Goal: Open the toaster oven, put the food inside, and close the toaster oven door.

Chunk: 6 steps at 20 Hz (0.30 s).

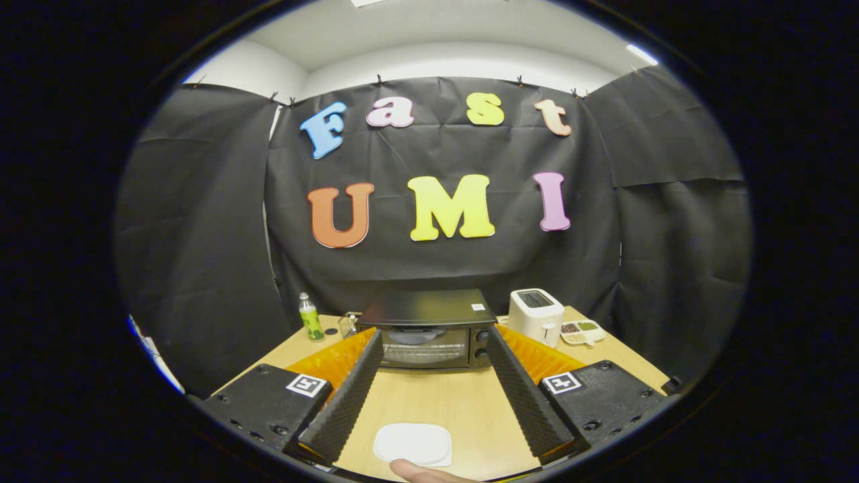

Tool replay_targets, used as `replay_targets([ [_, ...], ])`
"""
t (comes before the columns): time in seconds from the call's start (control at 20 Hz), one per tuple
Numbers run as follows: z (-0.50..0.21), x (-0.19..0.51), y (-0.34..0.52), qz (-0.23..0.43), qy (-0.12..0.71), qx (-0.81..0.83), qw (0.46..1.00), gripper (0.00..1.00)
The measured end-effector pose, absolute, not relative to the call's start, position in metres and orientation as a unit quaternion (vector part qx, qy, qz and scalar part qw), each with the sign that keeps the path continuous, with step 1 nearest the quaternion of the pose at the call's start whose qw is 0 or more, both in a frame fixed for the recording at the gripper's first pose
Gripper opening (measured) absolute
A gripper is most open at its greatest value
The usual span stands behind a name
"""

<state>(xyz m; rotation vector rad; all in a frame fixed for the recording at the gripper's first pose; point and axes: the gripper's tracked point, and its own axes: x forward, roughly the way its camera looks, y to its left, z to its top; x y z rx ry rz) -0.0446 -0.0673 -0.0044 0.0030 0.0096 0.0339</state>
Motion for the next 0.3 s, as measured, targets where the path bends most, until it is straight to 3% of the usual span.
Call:
replay_targets([
  [0.3, -0.0113, -0.0449, -0.0633, 0.023, 0.01, 0.002, 1.0, 1.0],
])
